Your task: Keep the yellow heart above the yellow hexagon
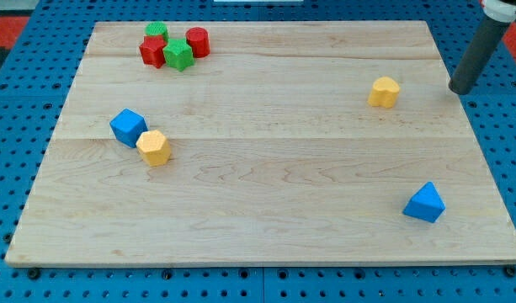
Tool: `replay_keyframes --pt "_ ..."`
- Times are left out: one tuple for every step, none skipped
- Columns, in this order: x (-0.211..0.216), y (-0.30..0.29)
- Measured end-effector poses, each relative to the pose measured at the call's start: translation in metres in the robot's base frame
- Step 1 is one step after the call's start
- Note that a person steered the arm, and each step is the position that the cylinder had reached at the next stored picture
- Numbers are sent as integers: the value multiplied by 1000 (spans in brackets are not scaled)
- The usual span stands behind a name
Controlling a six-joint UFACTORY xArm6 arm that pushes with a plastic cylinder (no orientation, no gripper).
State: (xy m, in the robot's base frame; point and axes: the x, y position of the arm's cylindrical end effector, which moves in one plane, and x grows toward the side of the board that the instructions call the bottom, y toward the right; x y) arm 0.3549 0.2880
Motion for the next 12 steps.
replay_keyframes --pt "13 -54" --pt "68 -116" --pt "74 -80" --pt "61 -16" --pt "17 -11" --pt "-1 -44" --pt "28 -136" --pt "28 -208" --pt "19 -153" --pt "-3 -159" --pt "-3 -234" --pt "6 -303"
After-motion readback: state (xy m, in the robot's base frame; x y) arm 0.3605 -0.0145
